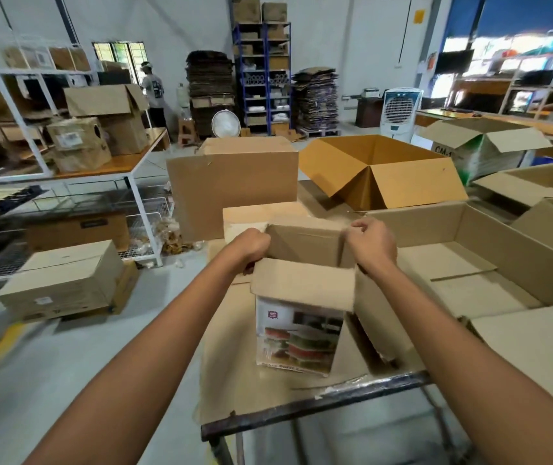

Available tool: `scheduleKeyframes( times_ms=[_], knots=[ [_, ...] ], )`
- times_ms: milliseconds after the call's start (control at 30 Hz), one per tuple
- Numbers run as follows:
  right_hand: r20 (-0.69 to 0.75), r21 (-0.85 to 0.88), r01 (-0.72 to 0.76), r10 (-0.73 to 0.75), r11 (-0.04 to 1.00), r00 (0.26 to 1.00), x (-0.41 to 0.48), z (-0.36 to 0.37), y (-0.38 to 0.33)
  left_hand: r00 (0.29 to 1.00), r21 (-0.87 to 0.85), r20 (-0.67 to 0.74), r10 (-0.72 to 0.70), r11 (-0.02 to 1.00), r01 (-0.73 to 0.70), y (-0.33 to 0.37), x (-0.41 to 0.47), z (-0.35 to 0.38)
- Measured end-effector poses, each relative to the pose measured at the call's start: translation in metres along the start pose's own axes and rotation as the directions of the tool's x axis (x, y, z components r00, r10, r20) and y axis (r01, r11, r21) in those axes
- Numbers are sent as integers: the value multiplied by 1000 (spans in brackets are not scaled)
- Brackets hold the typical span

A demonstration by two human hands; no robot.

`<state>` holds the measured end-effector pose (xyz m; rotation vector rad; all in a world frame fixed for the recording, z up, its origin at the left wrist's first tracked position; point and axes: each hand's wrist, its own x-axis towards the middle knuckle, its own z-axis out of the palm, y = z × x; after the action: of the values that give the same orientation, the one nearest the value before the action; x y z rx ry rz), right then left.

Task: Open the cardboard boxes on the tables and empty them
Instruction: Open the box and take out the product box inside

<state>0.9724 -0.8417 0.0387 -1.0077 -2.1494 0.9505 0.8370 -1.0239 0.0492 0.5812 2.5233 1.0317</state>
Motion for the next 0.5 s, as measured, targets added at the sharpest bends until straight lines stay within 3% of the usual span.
scheduleKeyframes(
  times_ms=[200,367,500],
  knots=[
    [298,-35,150,-133,988,945,-46,1,-9,997,-171,48,-56,983,63,-5,-27,1],
    [334,-158,254,-190,954,923,-60,-8,1,999,-197,21,-33,980,37,-11,-44,6],
    [336,-181,318,-245,931,909,-64,-18,1,996,-50,-81,45,998,-50,-17,-54,2]
  ],
)
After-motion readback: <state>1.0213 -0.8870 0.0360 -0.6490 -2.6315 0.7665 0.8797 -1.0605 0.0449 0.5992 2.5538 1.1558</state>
